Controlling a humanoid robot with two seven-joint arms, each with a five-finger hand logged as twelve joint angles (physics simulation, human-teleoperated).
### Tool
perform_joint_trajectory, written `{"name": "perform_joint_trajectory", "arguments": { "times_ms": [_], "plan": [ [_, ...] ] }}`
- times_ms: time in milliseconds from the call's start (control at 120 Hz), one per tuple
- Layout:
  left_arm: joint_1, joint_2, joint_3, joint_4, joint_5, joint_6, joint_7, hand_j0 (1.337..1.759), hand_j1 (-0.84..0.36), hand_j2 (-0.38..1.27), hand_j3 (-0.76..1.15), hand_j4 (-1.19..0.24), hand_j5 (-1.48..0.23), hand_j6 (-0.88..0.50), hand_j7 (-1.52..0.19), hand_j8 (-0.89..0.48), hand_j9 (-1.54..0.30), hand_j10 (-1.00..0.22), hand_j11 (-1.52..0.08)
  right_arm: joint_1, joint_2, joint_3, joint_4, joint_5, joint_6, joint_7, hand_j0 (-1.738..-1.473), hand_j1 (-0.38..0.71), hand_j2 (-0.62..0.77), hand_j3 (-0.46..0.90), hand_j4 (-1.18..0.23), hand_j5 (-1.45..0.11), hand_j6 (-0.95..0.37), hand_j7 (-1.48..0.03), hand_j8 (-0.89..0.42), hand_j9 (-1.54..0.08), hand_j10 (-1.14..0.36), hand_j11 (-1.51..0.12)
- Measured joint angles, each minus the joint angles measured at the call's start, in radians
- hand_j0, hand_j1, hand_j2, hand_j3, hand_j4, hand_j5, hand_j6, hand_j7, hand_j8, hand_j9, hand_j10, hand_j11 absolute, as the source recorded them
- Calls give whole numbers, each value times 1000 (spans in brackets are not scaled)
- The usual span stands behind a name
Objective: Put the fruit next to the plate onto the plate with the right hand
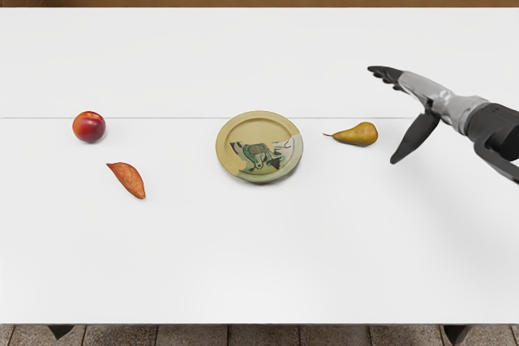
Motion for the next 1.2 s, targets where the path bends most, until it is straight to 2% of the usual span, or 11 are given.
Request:
{"name": "perform_joint_trajectory", "arguments": {
  "times_ms": [283, 342, 400, 450, 525, 617, 733, 783, 883, 1033, 1200],
  "plan": [
    [0, 0, 0, 0, 0, 0, 0, 1658, 349, 0, 0, 0, 0, 0, 0, 0, 0, 0, 0, -6, -30, 4, 18, 1, 14, -2, -1658, -315, 1, 0, -36, -43, -38, -42, -34, -43, -36, -42],
    [0, 0, 0, 0, 0, 0, 0, 1658, 349, 0, 0, 0, 0, 0, 0, 0, 0, 0, 0, -3, -24, 2, 19, 0, 15, -14, -1658, -316, 1, 0, -35, -42, -37, -41, -34, -41, -35, -41],
    [0, 0, 0, 0, 0, 0, 0, 1658, 349, 0, 0, 0, 0, 0, 0, 0, 0, 0, 0, 20, -3, 0, 19, -6, 28, -59, -1658, -316, 0, 0, -35, -41, -37, -40, -34, -41, -34, -40],
    [0, 0, 0, 0, 0, 0, 0, 1658, 349, 0, 0, 0, 0, 0, 0, 0, 0, 0, 0, 52, 22, -2, 16, -14, 41, -118, -1658, -316, -1, 0, -34, -40, -37, -40, -34, -40, -34, -40],
    [0, 0, 0, 0, 0, 0, 0, 1658, 349, 0, 0, 0, 0, 0, 0, 0, 0, 0, 0, 84, 86, -3, -15, -59, 50, -233, -1658, -316, -1, 0, -34, -40, -36, -39, -34, -40, -33, -39],
    [0, 0, 0, 0, 0, 0, 0, 1658, 349, 0, 0, 0, 0, 0, 0, 0, 0, 0, 0, 106, 148, -4, -50, -95, 52, -353, -1658, -316, -2, 0, -34, -39, -36, -39, -34, -39, -33, -39],
    [0, 0, 0, 0, 0, 0, 0, 1658, 349, 0, 0, 0, 0, 0, 0, 0, 0, 0, 0, 117, 215, 4, -81, -101, 51, -443, -1658, -316, -3, 0, -33, -39, -35, -38, -33, -38, -32, -38],
    [0, 0, 0, 0, 0, 0, 0, 1658, 349, 0, 0, 0, 0, 0, 0, 0, 0, 0, 0, 125, 251, 4, -96, -105, 51, -470, -1658, -316, -3, 0, -33, -39, -35, -38, -33, -38, -32, -38],
    [0, 0, 0, 0, 0, 0, 0, 1658, 349, 0, 0, 0, 0, 0, 0, 0, 0, 0, 0, 172, 308, -47, -149, -113, 51, -497, -1658, -315, -4, 0, -33, -39, -35, -39, -34, -39, -33, -39],
    [0, 0, 0, 0, 0, 0, 0, 1658, 349, 0, 0, 0, 0, 0, 0, 0, 0, 0, 0, 275, 355, -184, -221, -116, 56, -510, -1658, -313, -4, 0, -35, -41, -37, -41, -35, -41, -34, -41],
    [0, 0, 0, 0, 0, 0, 0, 1658, 349, 0, 0, 0, 0, 0, 0, 0, 0, 0, 0, 296, 383, -229, -237, -117, 52, -513, -1658, -310, -5, 0, -37, -45, -39, -44, -38, -44, -36, -44]
  ]
}}
